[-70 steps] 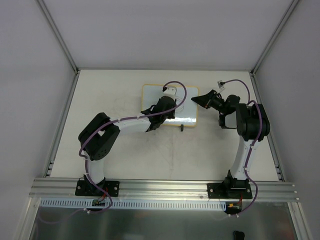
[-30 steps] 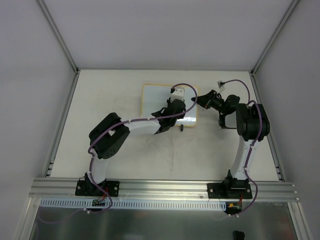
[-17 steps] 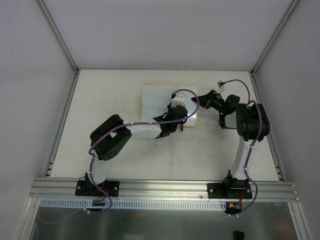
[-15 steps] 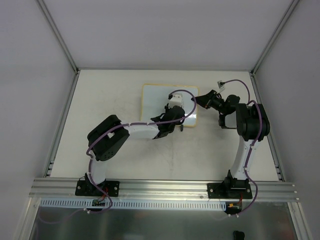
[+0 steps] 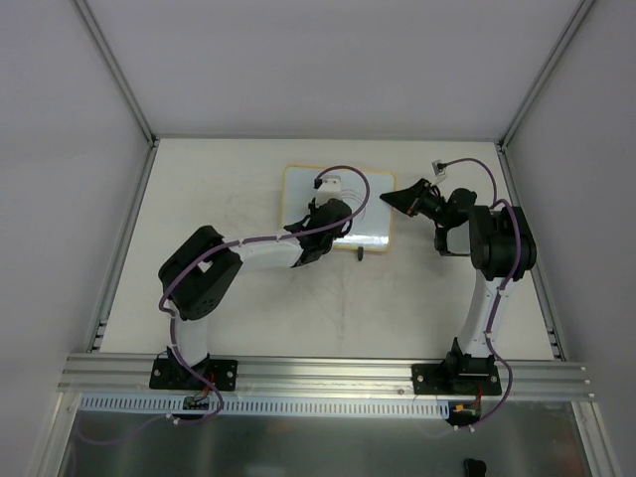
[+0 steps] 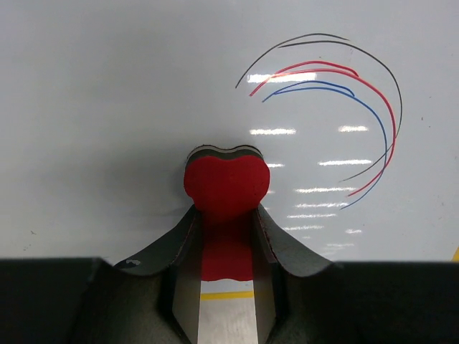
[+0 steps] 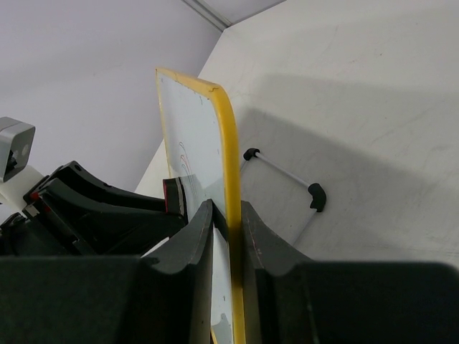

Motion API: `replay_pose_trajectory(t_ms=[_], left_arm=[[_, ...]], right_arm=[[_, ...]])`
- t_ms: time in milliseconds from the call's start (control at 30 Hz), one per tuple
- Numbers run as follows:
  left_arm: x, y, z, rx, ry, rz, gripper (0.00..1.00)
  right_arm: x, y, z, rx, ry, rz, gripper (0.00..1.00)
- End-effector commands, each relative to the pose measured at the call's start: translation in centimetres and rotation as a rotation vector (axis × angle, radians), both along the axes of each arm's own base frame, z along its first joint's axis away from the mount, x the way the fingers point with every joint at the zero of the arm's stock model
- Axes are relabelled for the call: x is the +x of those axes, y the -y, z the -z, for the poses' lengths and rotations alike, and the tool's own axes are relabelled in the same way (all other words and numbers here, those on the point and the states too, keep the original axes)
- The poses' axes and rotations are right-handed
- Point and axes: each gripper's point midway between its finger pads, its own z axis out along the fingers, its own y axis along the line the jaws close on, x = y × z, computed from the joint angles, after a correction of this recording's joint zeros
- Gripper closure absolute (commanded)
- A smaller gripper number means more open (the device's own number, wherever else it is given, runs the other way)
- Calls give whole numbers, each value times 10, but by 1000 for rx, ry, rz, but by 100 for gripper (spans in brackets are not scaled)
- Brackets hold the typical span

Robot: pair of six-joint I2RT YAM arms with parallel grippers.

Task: Erase the whiteboard

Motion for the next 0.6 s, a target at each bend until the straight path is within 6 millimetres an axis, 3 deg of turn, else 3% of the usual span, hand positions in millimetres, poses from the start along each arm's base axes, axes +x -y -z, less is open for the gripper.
replay_pose_trajectory(t_ms=[0, 200, 433, 567], left_arm=[[-16, -26, 86, 210, -195, 5, 100], [-20, 9, 83, 186, -193, 76, 100], [-20, 69, 74, 187, -152, 157, 100], [-19, 72, 78, 192, -161, 146, 100]], right_arm=[[-3, -2, -16, -18, 151, -8, 100], [-3, -2, -15, -18, 149, -8, 100], [-2, -3, -15, -16, 148, -13, 100], [-3, -3, -16, -16, 150, -13, 100]])
